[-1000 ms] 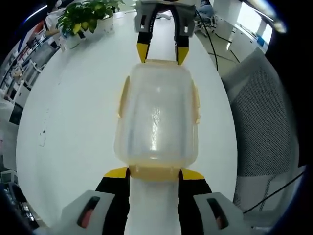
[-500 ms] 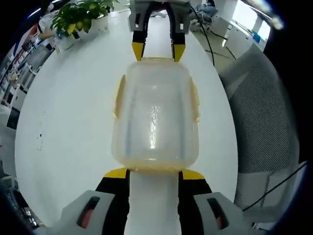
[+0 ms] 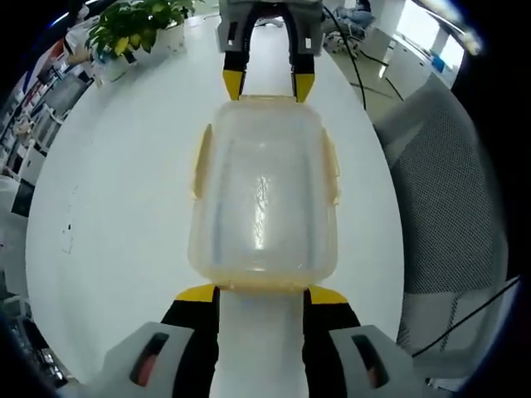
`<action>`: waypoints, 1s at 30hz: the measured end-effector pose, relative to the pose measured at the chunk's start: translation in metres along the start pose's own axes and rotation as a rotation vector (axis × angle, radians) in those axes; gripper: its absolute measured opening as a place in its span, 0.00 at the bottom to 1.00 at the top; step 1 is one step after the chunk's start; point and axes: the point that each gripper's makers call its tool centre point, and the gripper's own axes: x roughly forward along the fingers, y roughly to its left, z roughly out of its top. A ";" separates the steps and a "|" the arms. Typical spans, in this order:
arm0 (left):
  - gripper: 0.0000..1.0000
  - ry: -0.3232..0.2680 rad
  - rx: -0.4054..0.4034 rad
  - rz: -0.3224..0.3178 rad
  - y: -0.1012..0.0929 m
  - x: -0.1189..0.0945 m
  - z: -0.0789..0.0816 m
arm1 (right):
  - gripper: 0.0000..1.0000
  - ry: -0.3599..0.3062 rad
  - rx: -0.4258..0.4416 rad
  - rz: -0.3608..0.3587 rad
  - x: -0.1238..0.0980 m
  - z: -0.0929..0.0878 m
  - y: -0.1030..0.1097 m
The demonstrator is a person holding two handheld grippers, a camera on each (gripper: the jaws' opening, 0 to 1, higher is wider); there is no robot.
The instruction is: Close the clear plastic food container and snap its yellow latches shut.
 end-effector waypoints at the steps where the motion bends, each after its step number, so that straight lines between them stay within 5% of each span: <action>1: 0.34 0.000 0.000 0.000 0.000 0.000 0.000 | 0.39 0.001 -0.005 -0.001 0.001 0.000 0.000; 12: 0.28 0.009 -0.042 0.006 -0.001 0.001 -0.009 | 0.40 -0.032 0.076 -0.005 -0.002 -0.008 0.002; 16: 0.31 -0.016 -0.111 0.021 -0.003 0.000 -0.016 | 0.42 -0.120 0.237 -0.007 -0.009 -0.011 0.005; 25: 0.31 -0.209 -0.637 0.048 -0.003 -0.024 -0.018 | 0.41 -0.358 0.603 -0.023 -0.032 -0.005 0.005; 30: 0.31 -0.398 -0.898 0.015 0.003 -0.030 0.001 | 0.40 -0.450 0.719 -0.047 -0.037 0.008 -0.002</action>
